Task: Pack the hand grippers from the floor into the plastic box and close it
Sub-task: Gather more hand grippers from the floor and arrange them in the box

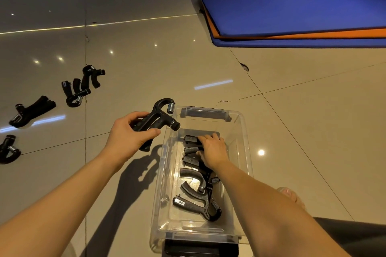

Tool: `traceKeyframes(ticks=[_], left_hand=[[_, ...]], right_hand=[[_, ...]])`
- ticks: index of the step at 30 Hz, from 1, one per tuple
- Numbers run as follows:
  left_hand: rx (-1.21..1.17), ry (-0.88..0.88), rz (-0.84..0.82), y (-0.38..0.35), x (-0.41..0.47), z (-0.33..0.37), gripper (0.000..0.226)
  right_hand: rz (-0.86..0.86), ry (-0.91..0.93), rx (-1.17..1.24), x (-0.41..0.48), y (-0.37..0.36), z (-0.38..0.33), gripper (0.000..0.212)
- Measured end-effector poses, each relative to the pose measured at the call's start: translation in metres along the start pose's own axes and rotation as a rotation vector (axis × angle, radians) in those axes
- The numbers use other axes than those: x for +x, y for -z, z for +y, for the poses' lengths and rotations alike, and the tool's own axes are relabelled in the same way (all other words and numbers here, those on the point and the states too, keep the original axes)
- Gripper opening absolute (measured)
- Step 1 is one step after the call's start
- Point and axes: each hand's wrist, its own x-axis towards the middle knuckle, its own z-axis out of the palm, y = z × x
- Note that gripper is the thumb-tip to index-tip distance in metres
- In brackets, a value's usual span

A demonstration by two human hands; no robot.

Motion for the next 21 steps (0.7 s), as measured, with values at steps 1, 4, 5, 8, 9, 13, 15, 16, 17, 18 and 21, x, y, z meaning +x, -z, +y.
traceKeyframes(ticks=[1, 4, 5, 8, 9, 13, 15, 16, 17, 18, 21], left_hand=[[-0.002, 0.0, -0.001, -0.0001, -0.0006, -0.0005, 0.055], [-0.01, 0.005, -0.001, -0.0002, -0.0016, -0.0015, 0.055], [-0.014, 0.01, 0.001, -0.0004, -0.0016, -0.0018, 0.054], [-0.021, 0.018, 0.008, -0.0006, -0.002, -0.0019, 0.054], [-0.021, 0.017, 0.007, -0.0009, -0.002, -0.0019, 0.054], [-0.021, 0.012, 0.002, -0.0024, -0.0032, -0.0014, 0.052], [-0.019, 0.016, 0.003, -0.0026, -0.003, -0.0021, 0.054], [-0.017, 0.018, 0.004, -0.0026, -0.0028, -0.0025, 0.054], [-0.018, 0.02, 0.006, -0.0028, -0.0023, -0.0029, 0.055], [-0.02, 0.021, 0.007, -0.0031, -0.0021, -0.0032, 0.055], [-0.026, 0.02, 0.009, -0.0046, -0.0014, -0.0039, 0.055]], right_hand=[[-0.014, 0.006, 0.019, 0.0003, 0.0005, 0.0, 0.046], [-0.044, 0.046, 0.06, -0.0002, 0.0003, -0.0008, 0.05], [-0.032, 0.048, 0.058, -0.0009, -0.0002, -0.0007, 0.049], [0.033, 0.028, 0.046, -0.0018, -0.0012, -0.001, 0.042], [0.049, 0.027, 0.049, -0.0015, -0.0012, -0.0015, 0.041], [0.074, 0.041, 0.05, 0.0, -0.0021, -0.0028, 0.041], [0.075, 0.038, 0.062, 0.0005, -0.0035, -0.0023, 0.043], [0.075, 0.029, 0.078, 0.0006, -0.004, -0.0021, 0.044], [0.078, 0.014, 0.104, 0.0009, -0.0045, -0.0018, 0.047], [0.088, -0.003, 0.135, 0.0008, -0.0047, -0.0016, 0.049], [0.102, -0.058, 0.213, 0.0014, -0.0064, -0.0024, 0.055]])
